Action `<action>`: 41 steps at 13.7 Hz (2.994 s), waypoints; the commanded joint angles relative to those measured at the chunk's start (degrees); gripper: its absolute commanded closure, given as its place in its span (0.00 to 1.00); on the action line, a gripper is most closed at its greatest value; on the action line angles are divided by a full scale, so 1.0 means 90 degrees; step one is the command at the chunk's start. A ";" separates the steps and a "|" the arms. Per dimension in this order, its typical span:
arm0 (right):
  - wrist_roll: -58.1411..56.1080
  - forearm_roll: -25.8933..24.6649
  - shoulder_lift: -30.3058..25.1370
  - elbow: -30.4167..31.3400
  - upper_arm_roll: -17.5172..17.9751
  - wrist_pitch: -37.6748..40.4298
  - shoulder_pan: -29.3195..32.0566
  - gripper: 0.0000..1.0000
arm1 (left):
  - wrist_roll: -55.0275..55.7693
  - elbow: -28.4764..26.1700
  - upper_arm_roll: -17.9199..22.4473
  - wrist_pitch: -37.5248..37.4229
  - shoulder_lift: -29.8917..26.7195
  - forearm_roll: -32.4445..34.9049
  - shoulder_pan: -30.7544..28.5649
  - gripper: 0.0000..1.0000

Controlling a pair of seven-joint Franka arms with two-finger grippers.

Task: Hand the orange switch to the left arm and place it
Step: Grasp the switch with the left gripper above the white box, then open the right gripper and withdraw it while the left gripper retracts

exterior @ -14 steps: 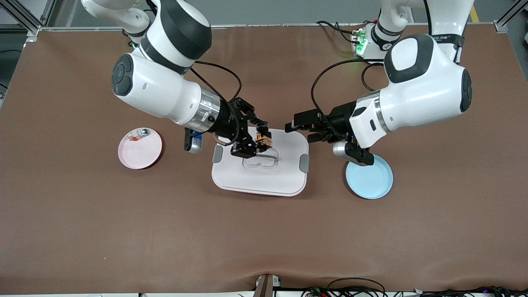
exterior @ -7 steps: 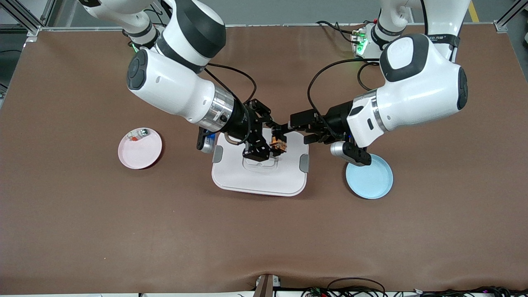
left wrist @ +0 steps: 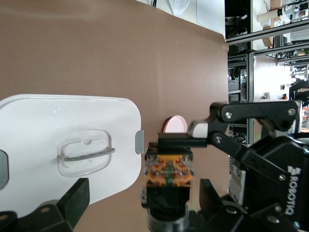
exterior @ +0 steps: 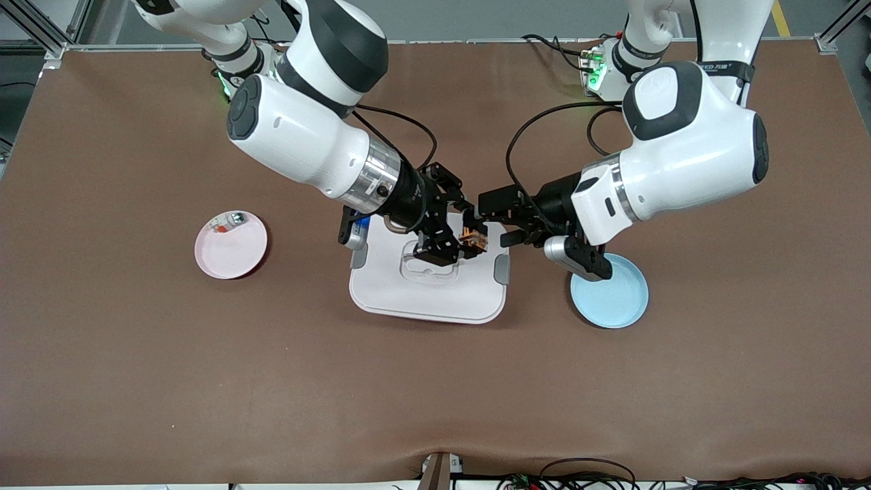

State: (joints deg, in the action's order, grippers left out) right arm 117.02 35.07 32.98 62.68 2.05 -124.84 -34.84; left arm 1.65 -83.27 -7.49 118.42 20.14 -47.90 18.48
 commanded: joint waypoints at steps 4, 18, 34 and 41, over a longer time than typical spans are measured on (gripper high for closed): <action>0.0299 0.0117 0.0153 -0.0256 -0.0072 -0.0054 -0.0172 1.00 | -0.0164 0.0063 0.0002 0.0085 0.0037 -0.0127 -0.0012 0.80; 0.0047 0.0059 0.0242 -0.0265 -0.0111 0.0080 -0.0045 0.00 | -0.0144 0.0063 0.0012 0.0026 -0.0118 -0.0019 -0.0110 1.00; -0.9167 -0.1519 -0.0266 -0.0802 -0.0121 0.6164 0.2191 0.00 | -0.0047 0.0053 0.0090 -0.3342 -0.1944 0.2421 -0.1848 1.00; -1.1584 -0.3203 -0.0452 -0.0812 -0.0130 0.6986 0.2620 0.00 | 0.2363 0.0072 -0.0193 -0.3967 -0.2170 0.4326 -0.1741 1.00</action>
State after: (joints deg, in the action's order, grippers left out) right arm 16.61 7.36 30.02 55.52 0.26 -63.62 -13.87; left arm 18.82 -82.30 -8.36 83.92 1.41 -11.30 2.56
